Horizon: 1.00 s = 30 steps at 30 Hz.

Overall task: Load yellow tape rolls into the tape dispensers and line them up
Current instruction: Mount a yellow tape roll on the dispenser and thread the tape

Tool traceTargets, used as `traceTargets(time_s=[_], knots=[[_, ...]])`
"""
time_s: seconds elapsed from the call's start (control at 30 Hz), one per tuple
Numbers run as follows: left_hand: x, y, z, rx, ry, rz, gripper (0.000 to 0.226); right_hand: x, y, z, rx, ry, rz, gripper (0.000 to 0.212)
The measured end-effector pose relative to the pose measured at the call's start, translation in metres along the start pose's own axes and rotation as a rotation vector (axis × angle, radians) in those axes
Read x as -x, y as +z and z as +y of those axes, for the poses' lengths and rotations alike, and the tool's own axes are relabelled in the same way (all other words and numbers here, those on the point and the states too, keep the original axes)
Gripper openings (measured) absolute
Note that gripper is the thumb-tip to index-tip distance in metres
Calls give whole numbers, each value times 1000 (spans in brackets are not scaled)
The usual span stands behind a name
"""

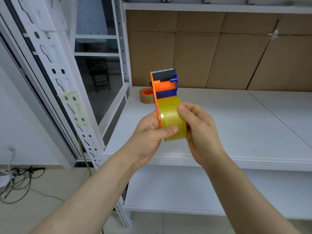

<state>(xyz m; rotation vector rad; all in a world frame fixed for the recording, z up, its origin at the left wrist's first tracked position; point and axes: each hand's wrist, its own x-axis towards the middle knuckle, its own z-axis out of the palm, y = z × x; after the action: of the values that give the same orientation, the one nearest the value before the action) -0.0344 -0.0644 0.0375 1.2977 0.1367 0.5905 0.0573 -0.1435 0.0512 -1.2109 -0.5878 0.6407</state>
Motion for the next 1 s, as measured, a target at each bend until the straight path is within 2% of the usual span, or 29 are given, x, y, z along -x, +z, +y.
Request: traceTargets(time_s=[0.07,0.13,0.23,0.37,0.43,0.5,0.57,0.67,0.87,1.0], knots=[[-1,1,3,2,5,12,36,1,1,0,1,-24,-21,41],[-1,4,4,-24,10,60,29,2,0,1,19,-39,-39,44],[0,10,4,-71,-1,173,30,2,-2,1,22,-36,-61,37],[0,19,2,-60,-3,367,18,5,1,5,44,-29,-87,26],[-1,25,-1,-77,38,478,21,9,7,10,74,-49,-56,25],[0,31,-3,-124,87,540,33,12,12,12,50,-48,-12,25],[2,35,-3,-188,135,560,45,11,16,11,-4,-44,30,31],[4,39,-3,-233,151,532,41,9,16,10,-30,-30,42,33],[8,40,3,-181,145,480,41,12,4,-1,-127,-79,-172,43],[9,42,10,-129,137,480,47,17,3,0,-110,-147,-233,51]])
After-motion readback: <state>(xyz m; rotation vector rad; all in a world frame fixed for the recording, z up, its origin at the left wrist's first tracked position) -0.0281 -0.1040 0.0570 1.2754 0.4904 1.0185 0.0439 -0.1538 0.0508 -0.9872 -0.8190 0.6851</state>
